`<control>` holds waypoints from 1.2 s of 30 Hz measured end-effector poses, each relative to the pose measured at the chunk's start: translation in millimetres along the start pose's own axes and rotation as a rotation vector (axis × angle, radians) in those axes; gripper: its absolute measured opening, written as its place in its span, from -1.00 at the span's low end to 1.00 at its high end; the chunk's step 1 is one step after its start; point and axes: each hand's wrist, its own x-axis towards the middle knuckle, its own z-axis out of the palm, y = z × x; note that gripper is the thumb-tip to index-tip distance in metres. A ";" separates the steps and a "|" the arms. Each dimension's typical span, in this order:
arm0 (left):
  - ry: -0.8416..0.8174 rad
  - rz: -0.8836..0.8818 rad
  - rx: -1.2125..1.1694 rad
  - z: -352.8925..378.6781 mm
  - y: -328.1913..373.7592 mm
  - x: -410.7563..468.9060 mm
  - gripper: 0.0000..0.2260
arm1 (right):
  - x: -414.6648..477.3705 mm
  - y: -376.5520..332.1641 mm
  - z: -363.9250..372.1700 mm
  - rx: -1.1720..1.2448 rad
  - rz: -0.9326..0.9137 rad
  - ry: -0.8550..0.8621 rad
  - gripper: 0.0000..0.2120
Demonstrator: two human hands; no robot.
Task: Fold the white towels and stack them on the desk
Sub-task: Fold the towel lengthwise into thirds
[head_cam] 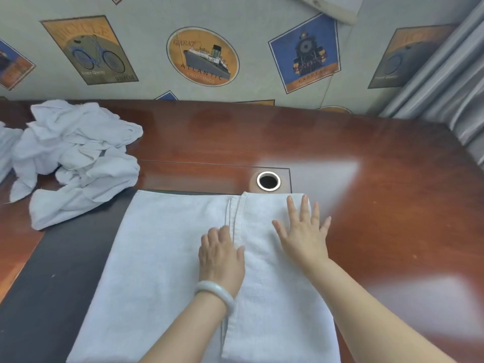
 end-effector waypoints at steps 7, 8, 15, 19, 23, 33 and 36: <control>-0.235 -0.342 -0.216 9.4 -4.7 -41.5 -0.53 | -100.7 37.9 26.9 0.050 -0.079 0.150 -0.39; -0.262 -0.352 -0.196 8.8 -3.7 -38.4 -0.53 | -106.2 39.1 30.7 0.047 -0.074 0.135 -0.38; -0.165 -0.157 -0.223 7.9 -7.9 -47.4 -0.82 | -111.2 32.4 43.8 -0.029 -0.045 0.130 -0.30; -0.105 -0.154 -0.328 9.7 -13.3 -53.0 -0.61 | -110.6 32.0 45.8 -0.053 -0.023 0.098 -0.31; -0.051 -0.016 -0.007 14.7 -5.7 -68.1 -0.36 | -116.3 24.2 43.9 -0.152 -0.058 0.119 -0.38; 0.000 0.183 0.168 40.4 -26.3 -86.5 -0.47 | -131.7 32.6 24.3 0.590 -0.038 0.069 -0.50; 0.000 0.154 0.134 34.7 -27.7 -91.2 -0.49 | -160.9 75.0 13.0 0.781 0.239 0.152 -0.28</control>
